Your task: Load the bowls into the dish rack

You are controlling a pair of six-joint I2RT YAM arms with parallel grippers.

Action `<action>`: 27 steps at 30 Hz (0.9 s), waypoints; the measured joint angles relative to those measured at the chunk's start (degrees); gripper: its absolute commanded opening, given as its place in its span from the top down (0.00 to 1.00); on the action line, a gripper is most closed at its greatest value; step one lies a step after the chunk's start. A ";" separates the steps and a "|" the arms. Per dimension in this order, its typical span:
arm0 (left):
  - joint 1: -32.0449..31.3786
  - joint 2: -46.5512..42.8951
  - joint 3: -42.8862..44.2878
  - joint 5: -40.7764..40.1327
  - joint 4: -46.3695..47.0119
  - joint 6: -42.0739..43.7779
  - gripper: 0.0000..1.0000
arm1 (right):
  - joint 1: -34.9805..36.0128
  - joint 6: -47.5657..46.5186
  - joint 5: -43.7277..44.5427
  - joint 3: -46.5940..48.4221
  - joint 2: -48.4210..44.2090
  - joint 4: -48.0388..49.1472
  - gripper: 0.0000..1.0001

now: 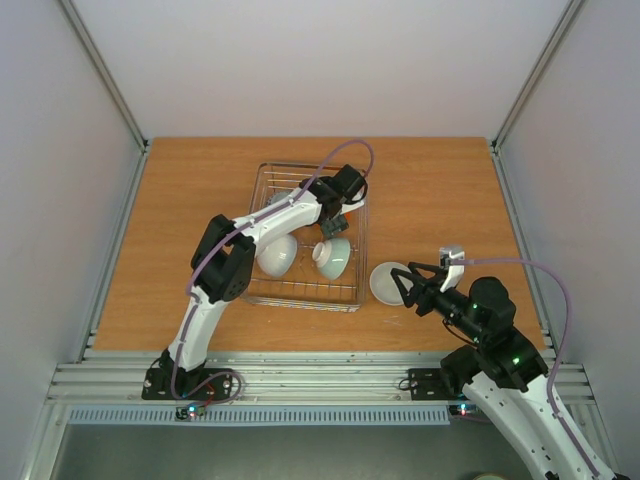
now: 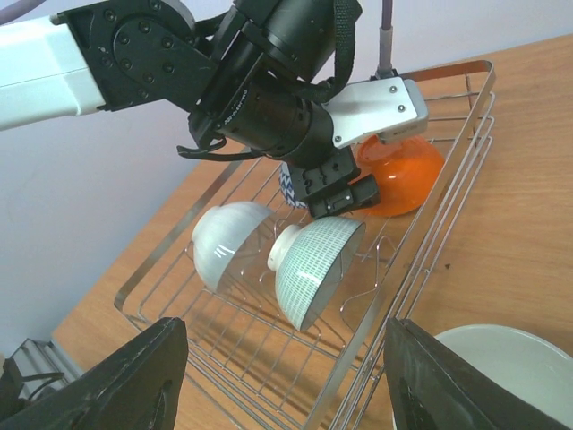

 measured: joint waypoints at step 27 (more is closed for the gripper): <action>8.33 -25.05 -8.28 36.48 4.94 -13.88 0.09 | 0.00 14.19 24.15 13.33 28.87 -23.26 0.63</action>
